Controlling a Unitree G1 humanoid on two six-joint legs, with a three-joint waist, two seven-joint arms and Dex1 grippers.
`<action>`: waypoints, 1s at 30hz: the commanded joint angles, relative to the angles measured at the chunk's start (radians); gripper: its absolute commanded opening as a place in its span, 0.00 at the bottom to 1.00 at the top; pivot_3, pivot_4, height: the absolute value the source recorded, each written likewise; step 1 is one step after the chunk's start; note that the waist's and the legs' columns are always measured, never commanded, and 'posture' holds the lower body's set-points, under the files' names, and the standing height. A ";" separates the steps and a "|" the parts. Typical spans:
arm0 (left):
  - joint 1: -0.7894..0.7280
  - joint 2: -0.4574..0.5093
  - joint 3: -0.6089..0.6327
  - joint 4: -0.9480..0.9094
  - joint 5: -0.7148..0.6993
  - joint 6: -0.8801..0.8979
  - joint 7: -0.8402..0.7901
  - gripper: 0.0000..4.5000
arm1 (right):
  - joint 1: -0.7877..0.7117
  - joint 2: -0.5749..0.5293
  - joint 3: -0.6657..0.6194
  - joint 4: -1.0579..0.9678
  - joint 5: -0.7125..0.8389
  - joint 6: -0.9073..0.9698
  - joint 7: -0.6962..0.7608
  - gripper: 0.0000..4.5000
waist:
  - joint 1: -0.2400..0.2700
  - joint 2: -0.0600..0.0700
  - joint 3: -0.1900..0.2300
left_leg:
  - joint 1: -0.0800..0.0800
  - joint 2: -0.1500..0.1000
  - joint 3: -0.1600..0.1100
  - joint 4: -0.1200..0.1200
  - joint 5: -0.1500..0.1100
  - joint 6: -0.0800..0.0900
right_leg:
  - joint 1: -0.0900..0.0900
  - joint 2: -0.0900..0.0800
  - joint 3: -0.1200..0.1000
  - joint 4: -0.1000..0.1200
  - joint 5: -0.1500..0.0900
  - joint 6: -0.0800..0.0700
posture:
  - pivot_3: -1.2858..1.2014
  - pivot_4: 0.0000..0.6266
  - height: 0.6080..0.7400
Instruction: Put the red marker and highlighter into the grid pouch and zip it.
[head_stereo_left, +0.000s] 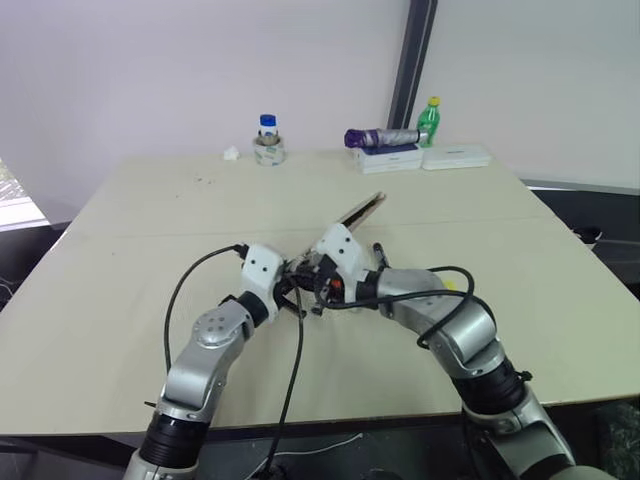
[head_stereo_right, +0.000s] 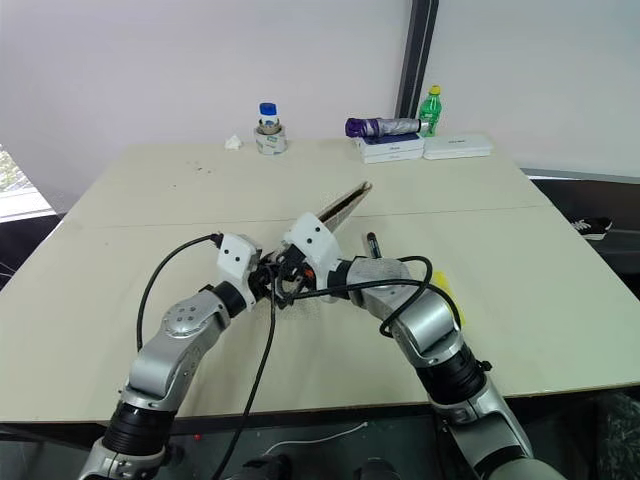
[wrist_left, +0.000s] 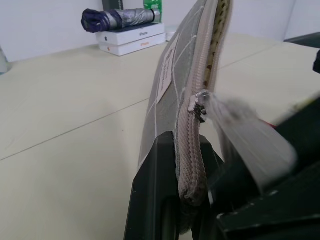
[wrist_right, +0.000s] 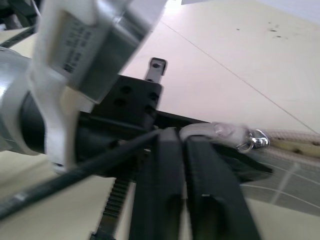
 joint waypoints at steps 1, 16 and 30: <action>-0.019 0.038 0.081 -0.020 -0.038 0.019 -0.013 0.00 | 0.006 -0.059 -0.046 -0.070 0.026 -0.019 0.051 0.41 | -0.001 0.000 0.000 | 0.000 0.000 0.000 0.000 0.000 0.000 | 0.000 0.000 0.000 0.000 0.000 0.000 | 0.52 0.24 0.98; -0.007 0.279 0.209 -0.010 -0.184 0.172 -0.191 0.00 | 0.098 -0.216 -0.261 0.130 -0.064 0.086 -0.132 0.72 | -0.002 0.000 0.000 | 0.000 0.000 0.000 -0.001 0.000 0.000 | 0.000 0.000 0.000 -0.001 0.000 0.000 | 0.52 0.24 0.98; -0.032 0.356 0.143 0.012 -0.090 0.101 -0.224 0.00 | 0.044 -0.072 -0.243 0.404 -0.162 0.015 -0.269 0.44 | -0.004 0.000 0.000 | 0.000 0.000 0.001 -0.002 0.000 0.000 | 0.000 0.000 0.001 -0.001 0.000 0.000 | 0.52 0.24 0.98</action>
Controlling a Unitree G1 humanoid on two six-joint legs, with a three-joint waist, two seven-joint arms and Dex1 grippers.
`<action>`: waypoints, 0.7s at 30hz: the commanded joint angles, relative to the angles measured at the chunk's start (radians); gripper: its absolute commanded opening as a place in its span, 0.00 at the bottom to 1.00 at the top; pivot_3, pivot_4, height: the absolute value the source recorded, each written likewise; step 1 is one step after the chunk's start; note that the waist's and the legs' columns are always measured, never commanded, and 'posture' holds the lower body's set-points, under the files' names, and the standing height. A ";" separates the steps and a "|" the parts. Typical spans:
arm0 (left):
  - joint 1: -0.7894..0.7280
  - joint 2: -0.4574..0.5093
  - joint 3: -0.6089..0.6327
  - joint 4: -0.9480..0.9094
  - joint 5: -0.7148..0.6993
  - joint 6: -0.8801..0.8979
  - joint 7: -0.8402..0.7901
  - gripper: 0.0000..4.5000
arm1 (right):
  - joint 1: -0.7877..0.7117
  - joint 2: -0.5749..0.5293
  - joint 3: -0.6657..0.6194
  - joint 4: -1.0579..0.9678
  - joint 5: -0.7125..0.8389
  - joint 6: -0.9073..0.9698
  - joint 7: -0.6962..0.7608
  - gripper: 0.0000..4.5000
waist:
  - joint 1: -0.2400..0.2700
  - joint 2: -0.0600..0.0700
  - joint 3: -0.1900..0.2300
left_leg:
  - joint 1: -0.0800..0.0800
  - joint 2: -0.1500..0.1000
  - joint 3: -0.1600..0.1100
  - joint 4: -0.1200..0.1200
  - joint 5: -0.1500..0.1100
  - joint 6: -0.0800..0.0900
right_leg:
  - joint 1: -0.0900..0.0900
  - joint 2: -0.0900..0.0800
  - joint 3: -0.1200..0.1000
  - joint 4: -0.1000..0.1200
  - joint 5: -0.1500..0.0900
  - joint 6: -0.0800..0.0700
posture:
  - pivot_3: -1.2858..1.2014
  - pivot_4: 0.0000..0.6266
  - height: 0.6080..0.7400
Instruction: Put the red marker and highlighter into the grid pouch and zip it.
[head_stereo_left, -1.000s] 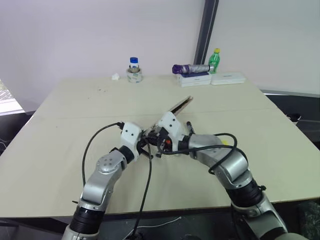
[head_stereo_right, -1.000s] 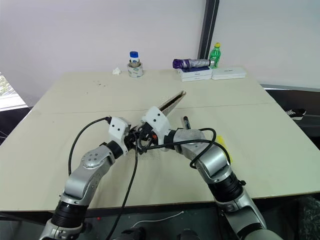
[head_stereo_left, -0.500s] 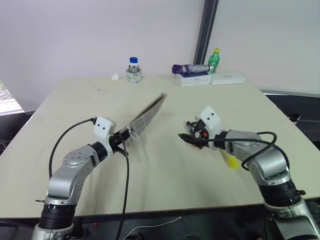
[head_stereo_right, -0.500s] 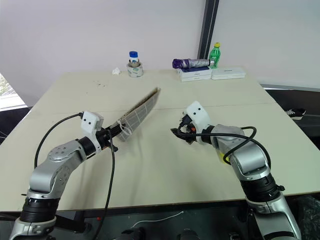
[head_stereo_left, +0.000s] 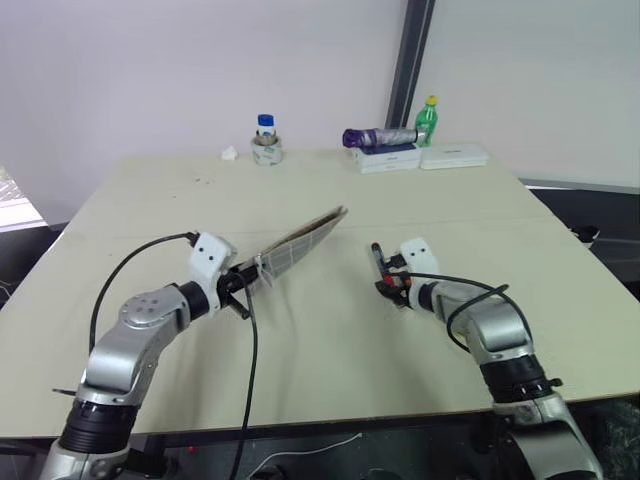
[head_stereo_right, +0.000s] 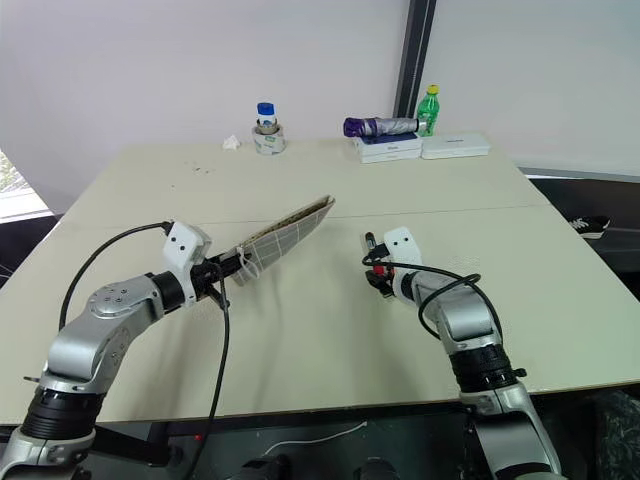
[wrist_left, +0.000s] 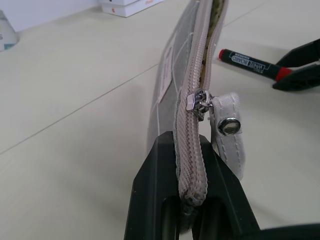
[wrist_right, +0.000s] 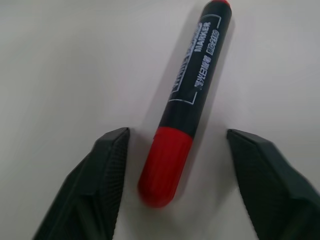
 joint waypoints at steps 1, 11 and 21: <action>-0.014 0.035 -0.002 0.016 0.047 -0.045 -0.006 0.00 | -0.020 0.000 -0.013 -0.002 -0.013 -0.019 -0.001 0.33 | 0.001 0.000 0.000 | 0.000 0.000 0.000 0.000 0.000 0.000 | 0.000 0.000 0.000 0.000 0.000 0.000 | 0.52 0.24 0.98; -0.047 0.059 -0.026 0.118 0.136 -0.191 -0.026 0.00 | 0.052 -0.311 0.030 -0.235 -0.047 -0.267 0.290 0.08 | 0.006 0.000 0.000 | -0.001 0.000 0.000 0.000 0.000 0.001 | 0.000 -0.001 0.000 -0.002 0.000 0.000 | 0.52 0.24 0.98; -0.064 -0.007 -0.099 0.121 0.142 -0.219 -0.061 0.00 | 0.048 -0.424 -0.012 -0.340 -0.044 -0.397 0.418 0.08 | 0.007 0.000 0.000 | 0.000 0.000 0.000 0.001 0.000 0.001 | 0.001 -0.001 -0.001 -0.002 0.000 0.000 | 0.52 0.24 0.98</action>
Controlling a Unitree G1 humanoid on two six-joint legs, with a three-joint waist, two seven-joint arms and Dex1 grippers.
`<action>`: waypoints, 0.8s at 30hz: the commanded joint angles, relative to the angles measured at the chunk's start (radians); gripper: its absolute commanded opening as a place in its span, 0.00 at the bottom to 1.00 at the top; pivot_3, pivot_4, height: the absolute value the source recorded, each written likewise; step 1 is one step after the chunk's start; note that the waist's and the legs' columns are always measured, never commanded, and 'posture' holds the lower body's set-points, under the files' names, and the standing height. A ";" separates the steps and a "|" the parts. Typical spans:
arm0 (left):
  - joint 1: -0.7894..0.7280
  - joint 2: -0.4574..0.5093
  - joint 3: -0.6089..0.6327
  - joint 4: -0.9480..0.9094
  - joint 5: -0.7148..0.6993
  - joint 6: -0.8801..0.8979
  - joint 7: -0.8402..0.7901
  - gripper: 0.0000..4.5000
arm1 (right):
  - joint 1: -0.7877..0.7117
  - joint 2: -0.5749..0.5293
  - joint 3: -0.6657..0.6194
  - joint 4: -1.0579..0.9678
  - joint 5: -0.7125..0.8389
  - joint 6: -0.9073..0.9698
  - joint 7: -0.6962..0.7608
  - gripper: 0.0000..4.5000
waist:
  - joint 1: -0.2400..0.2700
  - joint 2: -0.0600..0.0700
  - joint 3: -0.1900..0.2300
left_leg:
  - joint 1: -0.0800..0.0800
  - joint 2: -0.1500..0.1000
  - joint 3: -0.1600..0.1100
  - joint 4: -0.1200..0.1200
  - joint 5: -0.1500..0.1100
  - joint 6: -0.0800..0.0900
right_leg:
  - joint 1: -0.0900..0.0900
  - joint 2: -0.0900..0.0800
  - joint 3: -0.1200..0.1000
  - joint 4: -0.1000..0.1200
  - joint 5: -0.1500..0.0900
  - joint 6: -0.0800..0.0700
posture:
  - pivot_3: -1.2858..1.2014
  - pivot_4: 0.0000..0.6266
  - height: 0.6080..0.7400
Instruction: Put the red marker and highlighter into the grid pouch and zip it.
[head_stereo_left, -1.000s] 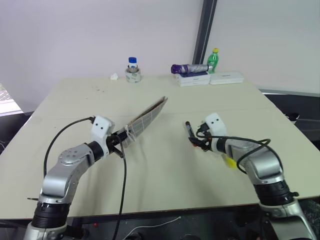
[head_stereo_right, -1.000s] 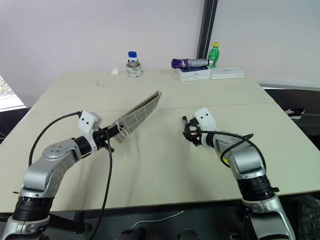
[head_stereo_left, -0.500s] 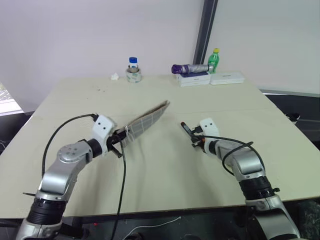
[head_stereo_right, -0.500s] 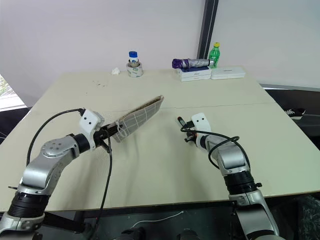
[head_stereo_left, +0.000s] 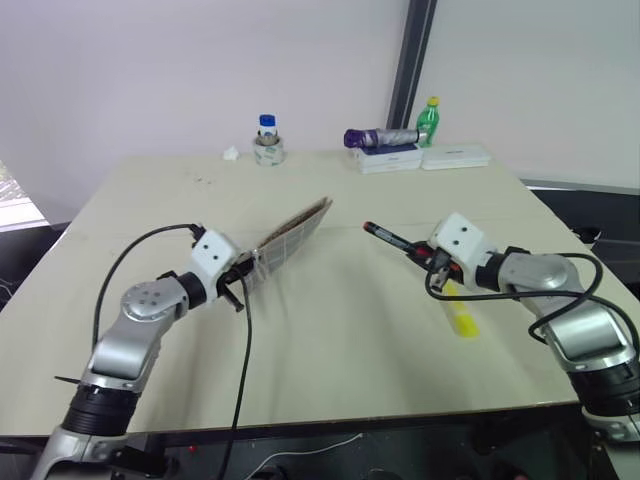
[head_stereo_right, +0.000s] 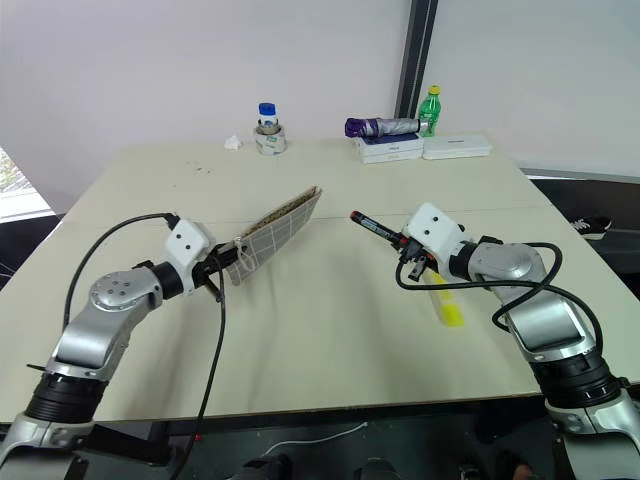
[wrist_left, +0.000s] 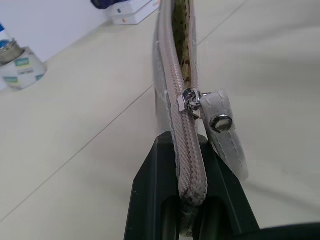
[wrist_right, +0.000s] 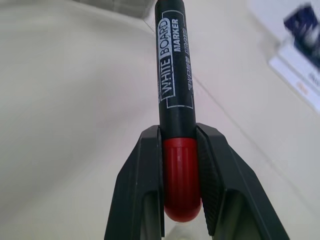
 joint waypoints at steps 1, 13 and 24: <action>-0.005 -0.029 -0.036 -0.032 0.003 0.008 -0.012 0.00 | -0.044 -0.010 -0.009 -0.042 -0.024 -0.034 0.005 0.08 | 0.002 0.000 0.000 | 0.000 0.000 0.000 0.000 0.000 0.000 | 0.000 0.000 0.000 0.000 0.000 0.000 | 0.52 0.24 0.98; 0.021 -0.069 -0.079 -0.100 -0.001 0.049 -0.017 0.00 | -0.066 0.002 0.087 0.024 -0.164 -0.108 0.020 0.08 | 0.021 0.000 0.000 | 0.000 0.000 0.000 0.000 0.000 0.000 | -0.001 0.000 0.000 0.000 0.000 0.000 | 0.52 0.24 0.98; 0.022 -0.083 -0.083 -0.100 0.005 0.067 -0.012 0.00 | -0.005 -0.016 0.020 -0.042 -0.105 -0.126 0.095 0.08 | 0.023 -0.001 0.000 | -0.001 0.000 0.000 0.000 0.000 0.000 | 0.000 -0.001 0.000 0.000 0.000 0.000 | 0.52 0.24 0.98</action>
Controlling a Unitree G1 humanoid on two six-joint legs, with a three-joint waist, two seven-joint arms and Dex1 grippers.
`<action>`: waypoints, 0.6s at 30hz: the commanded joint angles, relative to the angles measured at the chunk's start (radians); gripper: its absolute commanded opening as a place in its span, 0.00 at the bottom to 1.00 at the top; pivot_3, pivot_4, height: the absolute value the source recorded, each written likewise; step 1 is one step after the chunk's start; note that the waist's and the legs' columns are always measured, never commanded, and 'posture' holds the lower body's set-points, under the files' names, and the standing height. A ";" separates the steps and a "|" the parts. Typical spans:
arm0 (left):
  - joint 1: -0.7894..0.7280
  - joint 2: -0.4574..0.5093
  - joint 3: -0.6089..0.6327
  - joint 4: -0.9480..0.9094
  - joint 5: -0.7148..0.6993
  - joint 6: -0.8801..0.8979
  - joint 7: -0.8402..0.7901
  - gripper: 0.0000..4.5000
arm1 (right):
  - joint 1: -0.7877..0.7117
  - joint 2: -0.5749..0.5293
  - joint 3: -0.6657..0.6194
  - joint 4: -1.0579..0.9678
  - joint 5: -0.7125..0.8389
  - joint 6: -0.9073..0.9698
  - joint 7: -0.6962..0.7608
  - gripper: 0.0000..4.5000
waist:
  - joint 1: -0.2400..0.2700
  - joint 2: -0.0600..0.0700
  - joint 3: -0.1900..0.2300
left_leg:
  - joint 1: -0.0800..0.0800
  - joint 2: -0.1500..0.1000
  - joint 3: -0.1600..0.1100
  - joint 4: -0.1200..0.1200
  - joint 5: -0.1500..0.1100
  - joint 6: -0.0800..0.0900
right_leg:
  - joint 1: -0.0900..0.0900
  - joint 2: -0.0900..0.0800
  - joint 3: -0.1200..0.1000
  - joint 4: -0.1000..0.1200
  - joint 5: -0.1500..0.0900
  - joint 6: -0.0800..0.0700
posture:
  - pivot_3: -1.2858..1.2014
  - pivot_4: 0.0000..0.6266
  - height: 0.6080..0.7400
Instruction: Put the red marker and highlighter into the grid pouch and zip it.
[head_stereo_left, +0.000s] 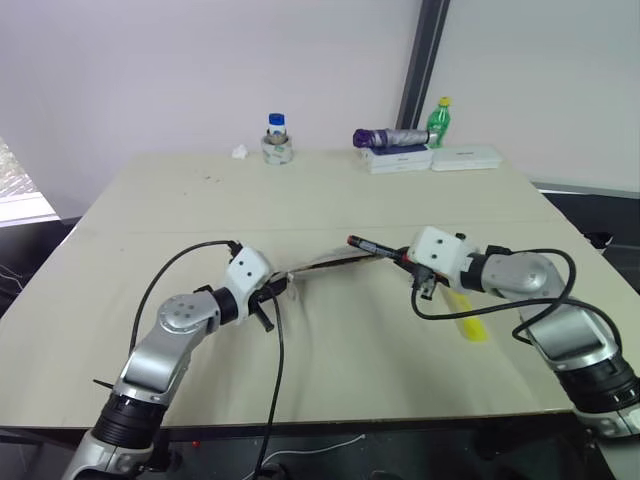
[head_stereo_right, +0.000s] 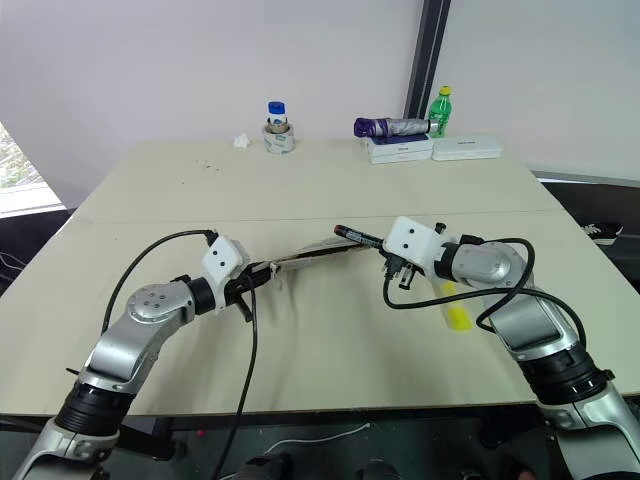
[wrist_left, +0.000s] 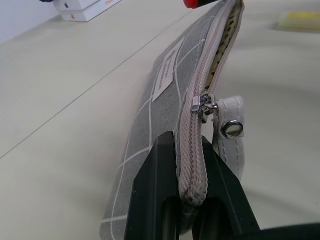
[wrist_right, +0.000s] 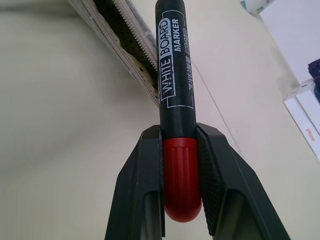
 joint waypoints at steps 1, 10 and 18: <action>-0.006 -0.002 0.000 -0.024 0.004 0.000 0.000 0.00 | 0.017 -0.027 -0.061 -0.075 0.044 -0.015 0.040 0.08 | 0.000 0.000 0.000 | 0.000 0.000 0.000 0.000 0.000 0.000 | 0.000 0.000 0.000 0.000 0.000 0.000 | 0.52 0.24 0.98; -0.014 -0.005 -0.001 -0.021 0.001 0.004 -0.004 0.00 | 0.061 -0.061 -0.065 -0.092 0.040 -0.008 0.068 0.08 | 0.000 0.000 0.000 | 0.000 0.000 0.000 0.000 0.000 0.000 | 0.000 0.000 0.000 0.000 0.000 0.000 | 0.52 0.24 0.98; -0.015 -0.005 0.002 -0.021 0.000 0.009 -0.004 0.00 | 0.072 -0.066 -0.079 -0.108 0.056 -0.012 0.091 0.08 | 0.000 0.000 0.000 | 0.000 0.000 0.000 0.000 0.000 0.000 | 0.000 0.000 0.000 0.000 0.000 0.000 | 0.52 0.24 0.98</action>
